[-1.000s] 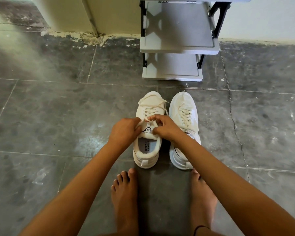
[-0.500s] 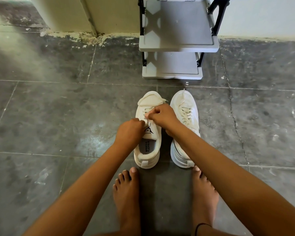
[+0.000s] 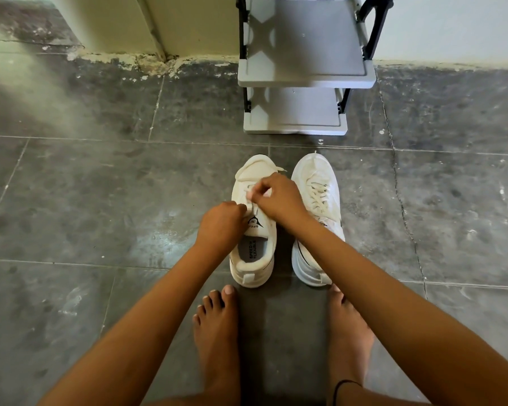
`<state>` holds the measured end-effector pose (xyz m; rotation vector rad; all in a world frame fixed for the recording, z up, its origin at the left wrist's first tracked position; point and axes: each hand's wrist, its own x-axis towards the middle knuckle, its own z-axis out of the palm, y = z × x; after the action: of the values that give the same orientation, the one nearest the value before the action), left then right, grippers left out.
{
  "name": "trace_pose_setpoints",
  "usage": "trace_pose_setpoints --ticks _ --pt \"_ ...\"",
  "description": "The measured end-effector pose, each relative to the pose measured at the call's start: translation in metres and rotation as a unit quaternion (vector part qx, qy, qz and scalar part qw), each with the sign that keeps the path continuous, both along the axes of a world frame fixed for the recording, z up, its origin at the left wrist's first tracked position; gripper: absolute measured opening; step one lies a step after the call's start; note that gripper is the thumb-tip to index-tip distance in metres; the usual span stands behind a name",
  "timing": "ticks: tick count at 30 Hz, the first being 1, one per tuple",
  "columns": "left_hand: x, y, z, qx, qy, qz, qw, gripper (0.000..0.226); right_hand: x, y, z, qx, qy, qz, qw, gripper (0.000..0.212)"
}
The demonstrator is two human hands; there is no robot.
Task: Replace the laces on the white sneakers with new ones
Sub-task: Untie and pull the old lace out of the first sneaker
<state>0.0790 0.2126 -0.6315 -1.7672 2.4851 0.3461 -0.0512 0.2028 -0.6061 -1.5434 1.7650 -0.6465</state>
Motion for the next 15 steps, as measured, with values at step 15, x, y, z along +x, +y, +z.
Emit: trace_pose_setpoints --ticks 15 --pt "0.013 0.001 0.009 0.01 0.053 0.024 0.998 0.023 -0.008 0.006 -0.008 -0.097 0.359 0.162 0.914 0.026"
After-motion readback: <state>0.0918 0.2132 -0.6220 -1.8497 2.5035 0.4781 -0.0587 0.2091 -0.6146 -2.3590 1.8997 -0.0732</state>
